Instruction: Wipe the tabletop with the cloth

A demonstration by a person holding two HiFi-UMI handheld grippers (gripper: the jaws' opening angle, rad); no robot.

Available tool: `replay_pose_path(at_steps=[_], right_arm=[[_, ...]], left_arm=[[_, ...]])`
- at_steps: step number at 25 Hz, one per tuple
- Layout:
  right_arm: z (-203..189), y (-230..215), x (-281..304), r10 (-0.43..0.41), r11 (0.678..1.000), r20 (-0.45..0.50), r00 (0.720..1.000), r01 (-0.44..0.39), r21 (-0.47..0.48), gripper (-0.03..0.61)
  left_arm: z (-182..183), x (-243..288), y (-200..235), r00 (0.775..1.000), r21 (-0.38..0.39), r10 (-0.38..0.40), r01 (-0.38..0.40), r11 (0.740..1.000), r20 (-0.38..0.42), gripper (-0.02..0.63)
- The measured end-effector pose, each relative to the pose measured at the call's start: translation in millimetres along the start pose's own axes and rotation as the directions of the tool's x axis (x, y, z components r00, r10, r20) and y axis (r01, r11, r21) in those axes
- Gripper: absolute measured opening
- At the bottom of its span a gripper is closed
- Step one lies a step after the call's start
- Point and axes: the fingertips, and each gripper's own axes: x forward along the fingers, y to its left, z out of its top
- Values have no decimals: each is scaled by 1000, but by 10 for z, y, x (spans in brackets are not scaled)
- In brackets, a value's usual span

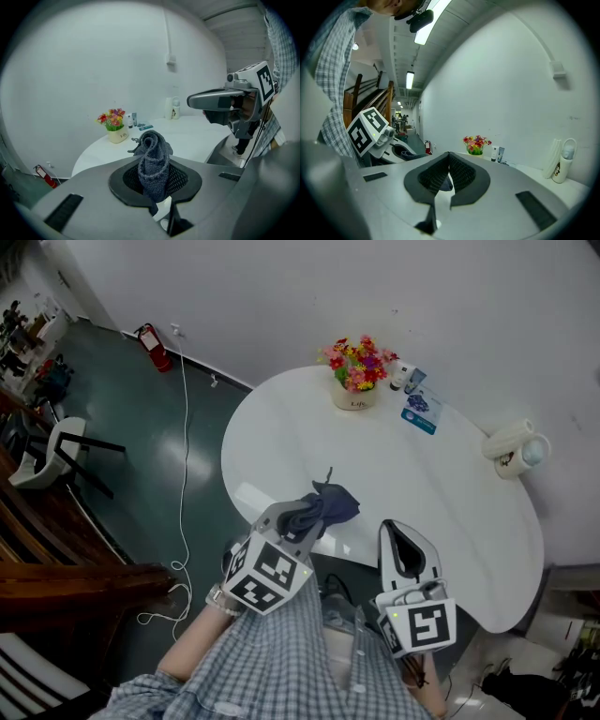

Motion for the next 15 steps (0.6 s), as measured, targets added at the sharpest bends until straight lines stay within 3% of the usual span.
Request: replay_pose_path(at_steps=[15], right_arm=[[-42, 44, -22, 13, 1000, -16, 1000, -14, -17, 9]], left_arm=[[53, 19, -16, 1000, 12, 7, -7, 1000, 10, 55]])
